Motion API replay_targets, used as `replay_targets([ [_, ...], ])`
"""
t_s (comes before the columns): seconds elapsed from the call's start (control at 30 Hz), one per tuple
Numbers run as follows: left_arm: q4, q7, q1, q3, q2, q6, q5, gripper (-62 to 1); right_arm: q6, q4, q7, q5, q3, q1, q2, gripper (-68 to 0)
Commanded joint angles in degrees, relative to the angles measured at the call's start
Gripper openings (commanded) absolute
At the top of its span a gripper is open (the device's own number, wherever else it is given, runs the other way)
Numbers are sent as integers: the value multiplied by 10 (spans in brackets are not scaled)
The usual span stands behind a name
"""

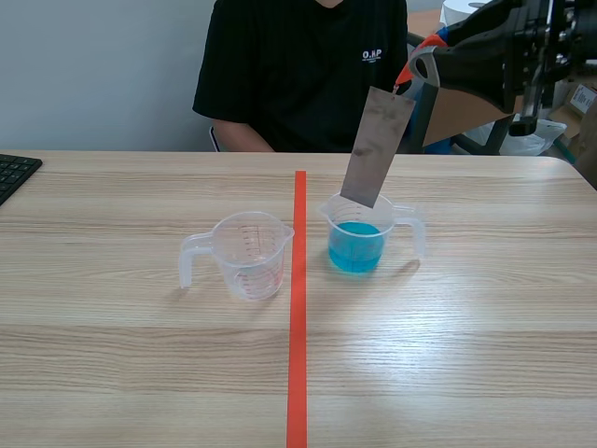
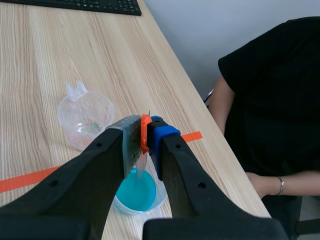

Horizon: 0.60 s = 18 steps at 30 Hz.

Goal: Do the redox reaction experiment.
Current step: 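Raise the plate and point at it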

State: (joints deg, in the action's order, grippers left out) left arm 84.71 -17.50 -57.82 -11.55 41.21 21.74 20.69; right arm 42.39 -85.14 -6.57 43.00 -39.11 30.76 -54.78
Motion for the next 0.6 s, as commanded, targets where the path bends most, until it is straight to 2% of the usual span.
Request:
replay_targets([
  [0.0, 14, -9, 35, -1, 14, 8, 14, -569, 3, -7, -12, 10, 16, 18, -9, -662],
  [0.1, 22, -12, 93, 9, 42, 21, 15, -569, 3, -7, -12, 10, 16, 18, -9, -662],
  [0.27, 27, -5, 205, 72, 86, 24, 14, -569, 3, -7, -12, 10, 16, 17, -9, -662],
  [0.4, 27, 14, 310, 128, 92, 24, 11, -569, 3, -7, -13, 11, 16, 17, -9, -662],
  [0.57, 26, 53, 449, 235, 78, 22, 3, -569, 3, -7, -12, 12, 16, 17, -9, -662],
])
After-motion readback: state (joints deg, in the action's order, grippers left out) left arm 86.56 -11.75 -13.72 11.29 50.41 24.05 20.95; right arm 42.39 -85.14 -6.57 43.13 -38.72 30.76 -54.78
